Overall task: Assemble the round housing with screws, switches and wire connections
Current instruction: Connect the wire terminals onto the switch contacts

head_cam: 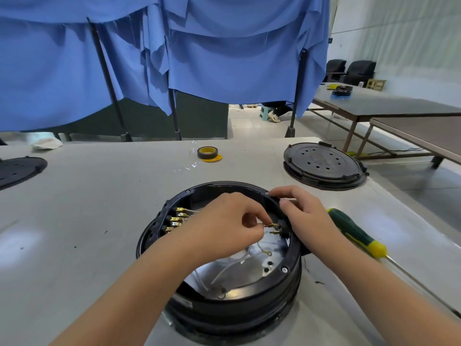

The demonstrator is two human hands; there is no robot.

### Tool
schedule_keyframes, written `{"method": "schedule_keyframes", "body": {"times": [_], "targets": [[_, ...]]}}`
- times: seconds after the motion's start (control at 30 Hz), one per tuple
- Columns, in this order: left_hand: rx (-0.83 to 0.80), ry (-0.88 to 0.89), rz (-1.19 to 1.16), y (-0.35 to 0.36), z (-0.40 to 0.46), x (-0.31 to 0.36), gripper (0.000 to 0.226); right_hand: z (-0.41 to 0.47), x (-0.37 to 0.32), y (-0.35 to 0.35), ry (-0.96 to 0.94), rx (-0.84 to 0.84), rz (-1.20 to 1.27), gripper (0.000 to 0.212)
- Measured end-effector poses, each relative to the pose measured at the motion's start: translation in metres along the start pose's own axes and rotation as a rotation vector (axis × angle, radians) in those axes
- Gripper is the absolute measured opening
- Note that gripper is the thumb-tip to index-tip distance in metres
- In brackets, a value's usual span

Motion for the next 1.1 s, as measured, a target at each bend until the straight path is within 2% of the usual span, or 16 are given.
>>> {"method": "schedule_keyframes", "body": {"times": [0.1, 0.3, 0.63, 0.83, 1.1], "targets": [[-0.031, -0.003, 0.082, 0.001, 0.006, 0.004, 0.024, 0.000, 0.003, 0.000, 0.015, 0.013, 0.072, 0.028], [-0.064, -0.016, 0.101, -0.001, 0.011, 0.003, 0.023, -0.001, 0.007, 0.002, -0.013, 0.037, 0.104, 0.028], [-0.031, 0.005, 0.113, 0.004, 0.011, 0.002, 0.023, 0.001, 0.011, 0.002, -0.014, 0.039, 0.112, 0.028], [0.001, 0.059, 0.150, 0.008, 0.013, 0.005, 0.010, 0.001, 0.011, 0.002, -0.022, 0.046, 0.125, 0.028], [0.007, 0.077, 0.165, 0.007, 0.018, 0.006, 0.012, 0.000, 0.012, 0.003, -0.010, 0.046, 0.149, 0.027]]}}
Point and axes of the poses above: each hand's wrist, its own z-axis towards the middle knuckle, its own y-axis out of the palm, x = y × z, the point moved 3 cm from there along z, towards the middle knuckle, and after that the axes turned 15 degrees about -x, right-handed, at the moved point
